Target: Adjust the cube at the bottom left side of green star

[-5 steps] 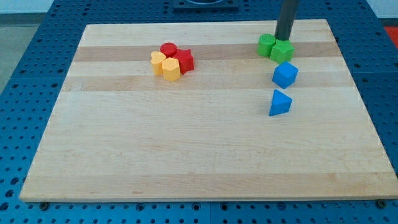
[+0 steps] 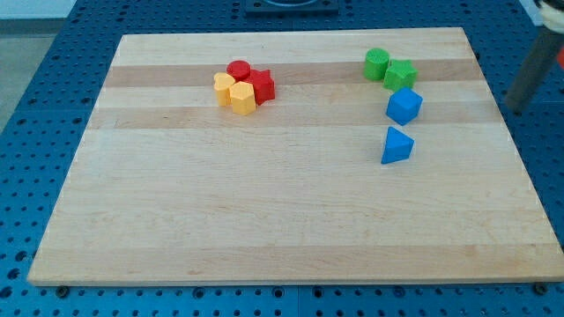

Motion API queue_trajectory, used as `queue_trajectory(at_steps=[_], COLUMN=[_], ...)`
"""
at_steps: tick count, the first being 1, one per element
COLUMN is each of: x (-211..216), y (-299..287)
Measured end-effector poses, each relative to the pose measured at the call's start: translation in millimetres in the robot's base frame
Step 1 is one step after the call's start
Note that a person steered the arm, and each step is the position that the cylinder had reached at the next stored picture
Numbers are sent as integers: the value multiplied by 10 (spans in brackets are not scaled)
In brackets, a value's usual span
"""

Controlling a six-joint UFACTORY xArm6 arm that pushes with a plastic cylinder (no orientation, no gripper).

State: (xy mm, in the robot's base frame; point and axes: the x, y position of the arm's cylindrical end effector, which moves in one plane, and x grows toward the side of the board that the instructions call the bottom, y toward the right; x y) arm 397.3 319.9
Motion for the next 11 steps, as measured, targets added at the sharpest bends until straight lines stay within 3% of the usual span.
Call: queue_trajectory(at_steps=[1, 2, 4, 6, 7, 9, 11], x=[270, 278, -74, -620, -583, 191, 1016], y=[-425, -1040, -2049, -2333, -2486, -1954, -956])
